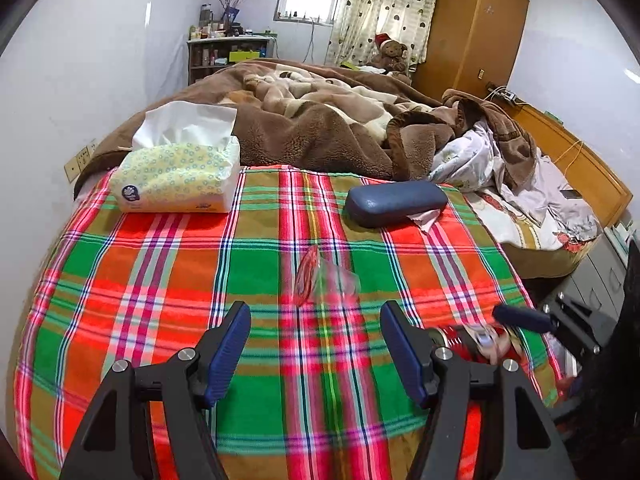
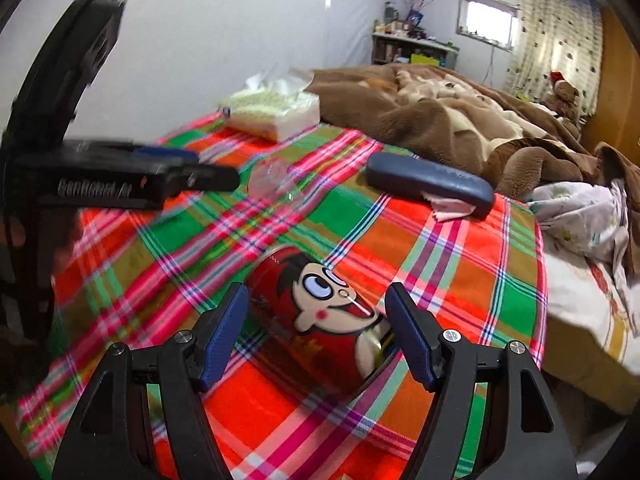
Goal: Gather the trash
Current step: 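Grasp the red printed can with the right tool while the left tool grasps the clear plastic cup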
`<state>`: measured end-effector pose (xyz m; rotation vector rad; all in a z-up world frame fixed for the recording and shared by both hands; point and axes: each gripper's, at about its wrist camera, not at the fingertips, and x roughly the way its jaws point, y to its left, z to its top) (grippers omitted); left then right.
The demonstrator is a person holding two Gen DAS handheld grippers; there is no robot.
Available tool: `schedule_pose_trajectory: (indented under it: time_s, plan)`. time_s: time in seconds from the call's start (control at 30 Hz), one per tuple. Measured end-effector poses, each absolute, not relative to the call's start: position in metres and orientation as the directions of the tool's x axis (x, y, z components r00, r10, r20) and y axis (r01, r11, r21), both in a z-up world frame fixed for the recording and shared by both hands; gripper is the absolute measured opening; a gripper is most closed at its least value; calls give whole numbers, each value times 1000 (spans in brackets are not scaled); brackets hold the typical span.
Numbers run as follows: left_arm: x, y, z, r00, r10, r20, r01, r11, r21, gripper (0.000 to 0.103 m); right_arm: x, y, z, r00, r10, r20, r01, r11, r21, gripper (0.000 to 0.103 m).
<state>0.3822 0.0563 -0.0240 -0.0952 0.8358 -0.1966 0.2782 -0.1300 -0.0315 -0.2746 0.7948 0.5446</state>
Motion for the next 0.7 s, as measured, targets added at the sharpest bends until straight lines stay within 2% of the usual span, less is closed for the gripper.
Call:
schedule_pose_trajectory:
  time_s: [0.23, 0.5, 0.7]
  plan:
    - [405, 47, -36, 638, -211, -741, 150, 977, -149, 67, 284, -131, -39, 559, 300, -773, -548, 834, -72, 72]
    - [417, 33, -47, 621, -210, -755, 179, 976, -124, 67, 283, -147, -37, 578, 271, -770, -487, 871, -59, 60]
    - [425, 28, -56, 609, -203, -766, 193, 976, -105, 67, 291, -160, -39, 599, 230, -767, -408, 912, -46, 58]
